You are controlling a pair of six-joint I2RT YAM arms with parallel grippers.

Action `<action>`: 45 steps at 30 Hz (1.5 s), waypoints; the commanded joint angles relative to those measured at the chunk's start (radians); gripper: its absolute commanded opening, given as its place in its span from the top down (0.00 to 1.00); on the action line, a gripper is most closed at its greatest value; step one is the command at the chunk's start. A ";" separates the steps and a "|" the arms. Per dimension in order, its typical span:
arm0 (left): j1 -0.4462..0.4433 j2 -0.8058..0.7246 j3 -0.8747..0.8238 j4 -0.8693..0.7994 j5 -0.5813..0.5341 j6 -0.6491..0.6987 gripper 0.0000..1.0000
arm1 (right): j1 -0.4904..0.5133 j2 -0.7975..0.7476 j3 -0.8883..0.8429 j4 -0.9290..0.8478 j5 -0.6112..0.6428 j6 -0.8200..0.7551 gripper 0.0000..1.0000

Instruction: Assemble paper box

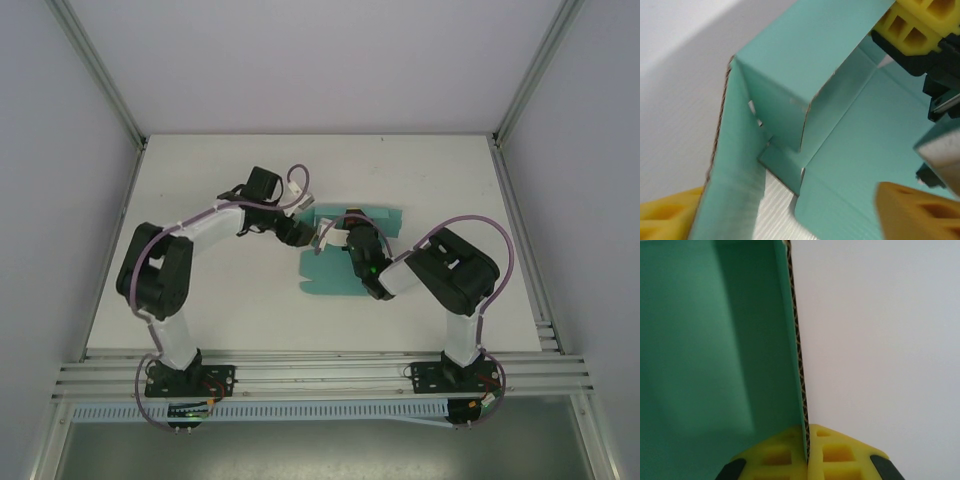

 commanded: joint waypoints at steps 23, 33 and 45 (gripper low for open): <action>0.119 0.064 -0.175 0.420 0.226 -0.314 0.32 | 0.002 -0.031 -0.018 -0.019 -0.015 0.024 1.00; 0.092 0.064 -0.276 0.632 0.338 -0.348 0.43 | 0.006 -0.044 0.002 -0.093 -0.010 0.056 1.00; 0.022 0.137 -0.239 0.657 0.284 -0.239 0.43 | 0.018 -0.067 0.010 -0.123 -0.024 0.080 1.00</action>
